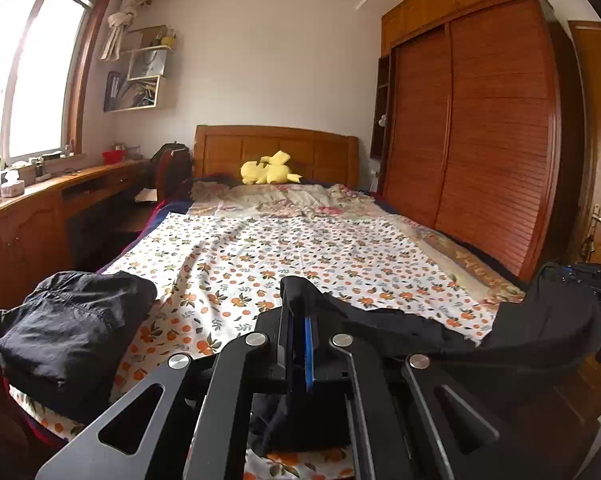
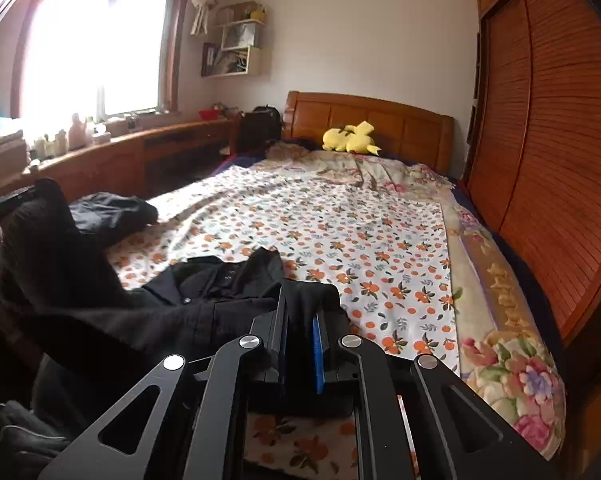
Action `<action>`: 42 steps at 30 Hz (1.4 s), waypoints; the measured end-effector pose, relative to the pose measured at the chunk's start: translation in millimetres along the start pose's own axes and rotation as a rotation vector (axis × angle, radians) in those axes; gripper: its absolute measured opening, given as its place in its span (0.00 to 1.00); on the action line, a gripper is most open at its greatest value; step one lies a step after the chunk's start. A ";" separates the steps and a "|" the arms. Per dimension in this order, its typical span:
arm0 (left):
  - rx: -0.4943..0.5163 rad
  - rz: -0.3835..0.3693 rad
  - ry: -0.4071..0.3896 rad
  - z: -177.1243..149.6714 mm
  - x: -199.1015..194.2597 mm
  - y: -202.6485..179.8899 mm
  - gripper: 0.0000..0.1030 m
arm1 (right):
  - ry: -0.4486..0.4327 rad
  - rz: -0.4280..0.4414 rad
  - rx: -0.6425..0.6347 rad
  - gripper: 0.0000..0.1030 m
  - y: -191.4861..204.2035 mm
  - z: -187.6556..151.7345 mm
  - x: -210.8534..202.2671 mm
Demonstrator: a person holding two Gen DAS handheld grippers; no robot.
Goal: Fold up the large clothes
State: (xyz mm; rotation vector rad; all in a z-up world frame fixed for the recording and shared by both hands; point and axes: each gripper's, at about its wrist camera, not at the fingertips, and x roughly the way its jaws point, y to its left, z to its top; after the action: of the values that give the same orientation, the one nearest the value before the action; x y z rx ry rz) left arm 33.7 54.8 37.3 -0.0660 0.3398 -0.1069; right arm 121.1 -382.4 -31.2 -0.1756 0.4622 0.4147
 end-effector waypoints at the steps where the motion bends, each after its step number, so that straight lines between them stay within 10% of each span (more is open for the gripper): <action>1: 0.003 0.007 0.005 0.1 8.1 3.2 0.05 | 0.003 -0.003 -0.004 0.08 -2.0 0.7 9.0; 17: 0.000 0.123 0.072 46.3 200.4 60.3 0.05 | 0.014 -0.091 -0.012 0.09 -53.2 63.3 196.7; 28: 0.001 0.113 0.200 20.1 296.3 86.2 0.10 | 0.146 -0.113 0.029 0.10 -61.1 45.9 314.2; 30: -0.007 0.102 0.219 12.5 303.7 86.9 0.23 | 0.160 -0.101 0.039 0.13 -60.6 39.9 323.7; 31: -0.001 0.109 0.225 7.1 306.3 86.1 0.49 | 0.165 -0.096 0.042 0.16 -60.4 38.4 326.9; 33: 0.011 0.125 0.218 -2.2 305.4 83.7 0.75 | 0.177 -0.085 0.061 0.48 -60.8 34.8 333.3; 42: 0.037 0.082 0.256 -42.9 289.9 56.3 0.89 | 0.172 -0.064 0.025 0.56 -42.5 36.6 328.6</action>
State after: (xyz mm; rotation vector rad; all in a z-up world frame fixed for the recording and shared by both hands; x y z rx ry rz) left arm 296.3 75.1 -103.1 -0.0018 0.5957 -0.0405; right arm 421.1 -297.2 -149.0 -0.2021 0.6292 0.3317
